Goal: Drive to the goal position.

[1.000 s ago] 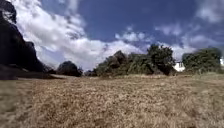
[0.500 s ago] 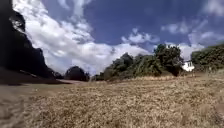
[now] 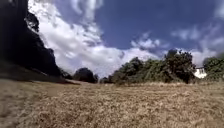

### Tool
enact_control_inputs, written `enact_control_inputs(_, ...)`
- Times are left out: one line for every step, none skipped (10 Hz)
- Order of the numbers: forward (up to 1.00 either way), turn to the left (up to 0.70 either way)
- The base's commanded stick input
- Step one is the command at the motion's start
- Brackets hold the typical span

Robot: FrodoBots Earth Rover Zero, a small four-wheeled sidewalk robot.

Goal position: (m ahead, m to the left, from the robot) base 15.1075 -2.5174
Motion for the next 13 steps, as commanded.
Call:
enact_control_inputs(0.7, 0.0)
enact_control_inputs(0.7, 0.0)
enact_control_inputs(0.7, 0.0)
enact_control_inputs(0.7, 0.0)
enact_control_inputs(0.7, 0.0)
enact_control_inputs(0.7, 0.0)
enact_control_inputs(0.7, 0.0)
enact_control_inputs(0.7, 0.0)
enact_control_inputs(0.7, 0.0)
enact_control_inputs(0.7, -0.35)
enact_control_inputs(0.7, -0.35)
enact_control_inputs(0.7, -0.35)
enact_control_inputs(0.7, -0.35)
